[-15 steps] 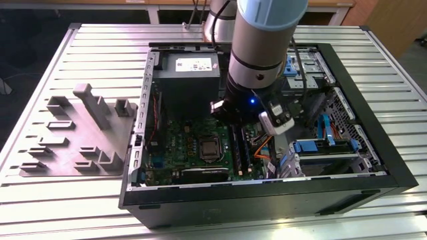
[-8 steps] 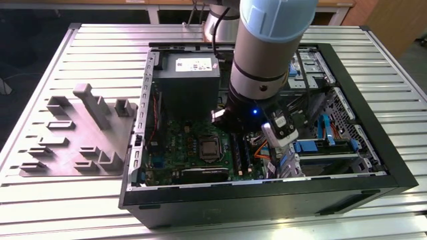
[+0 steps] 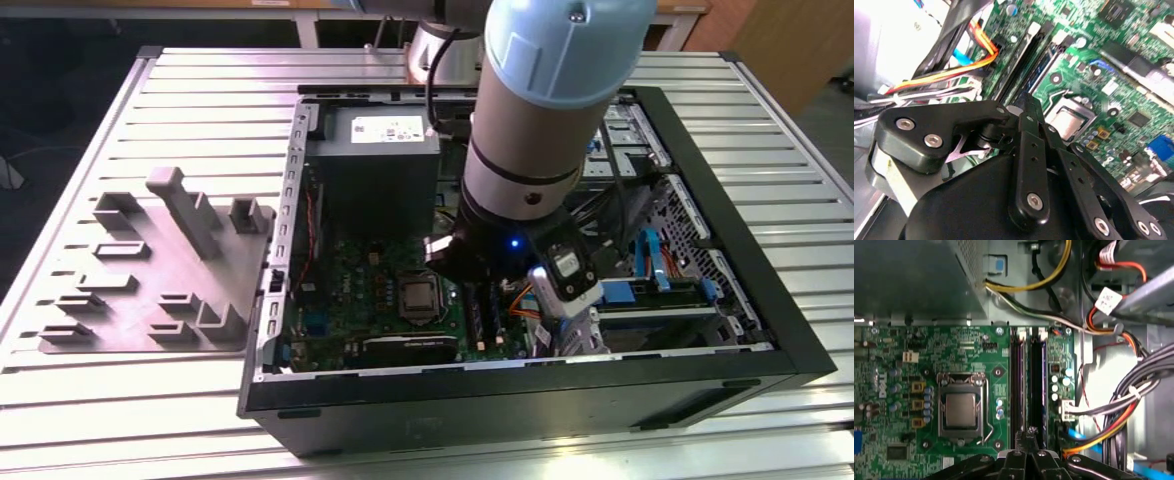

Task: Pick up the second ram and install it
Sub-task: 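Press down the second ram until it locks into place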

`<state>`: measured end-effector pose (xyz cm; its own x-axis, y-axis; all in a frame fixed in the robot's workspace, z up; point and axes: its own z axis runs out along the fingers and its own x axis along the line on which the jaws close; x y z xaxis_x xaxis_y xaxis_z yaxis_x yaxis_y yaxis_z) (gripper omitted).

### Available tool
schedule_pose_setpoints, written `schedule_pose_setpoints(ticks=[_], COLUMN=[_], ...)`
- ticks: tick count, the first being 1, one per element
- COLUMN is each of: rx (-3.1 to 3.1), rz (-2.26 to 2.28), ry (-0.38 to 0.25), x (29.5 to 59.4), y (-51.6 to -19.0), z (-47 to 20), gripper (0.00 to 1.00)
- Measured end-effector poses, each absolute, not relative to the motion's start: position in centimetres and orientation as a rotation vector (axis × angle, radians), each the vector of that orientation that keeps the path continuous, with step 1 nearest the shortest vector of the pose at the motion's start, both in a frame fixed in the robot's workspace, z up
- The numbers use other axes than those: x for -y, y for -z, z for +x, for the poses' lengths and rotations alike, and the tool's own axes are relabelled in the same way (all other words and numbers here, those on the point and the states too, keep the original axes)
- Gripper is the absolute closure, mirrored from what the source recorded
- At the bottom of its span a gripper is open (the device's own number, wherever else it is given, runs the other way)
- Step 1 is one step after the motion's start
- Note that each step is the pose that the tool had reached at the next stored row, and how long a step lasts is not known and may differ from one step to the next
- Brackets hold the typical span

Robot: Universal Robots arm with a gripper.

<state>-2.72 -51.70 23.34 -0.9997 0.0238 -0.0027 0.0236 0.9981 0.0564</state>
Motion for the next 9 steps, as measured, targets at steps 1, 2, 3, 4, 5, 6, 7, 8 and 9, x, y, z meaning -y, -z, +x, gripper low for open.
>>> schedule_pose_setpoints(ticks=[1, 2, 3, 4, 5, 6, 7, 8, 9], rx=[-3.137, -3.137, -3.137, -3.137, -3.137, -3.137, -3.137, -3.137, -3.137], rz=[0.037, 0.037, 0.037, 0.037, 0.037, 0.037, 0.037, 0.037, 0.037], ry=[-0.089, -0.088, -0.088, -0.089, -0.089, -0.089, -0.089, -0.089, -0.089], x=[51.88, 51.98, 52.02, 52.06, 52.12, 52.19, 52.29, 52.38, 52.41], y=[-23.33, -23.32, -23.3, -23.27, -23.24, -23.2, -23.15, -23.13, -23.1], z=[-2.72, -2.73, -2.73, -2.73, -2.73, -2.72, -2.72, -2.72, -2.73], gripper=[0.9, 0.9, 0.9, 0.9, 0.9, 0.9, 0.9, 0.9, 0.9])
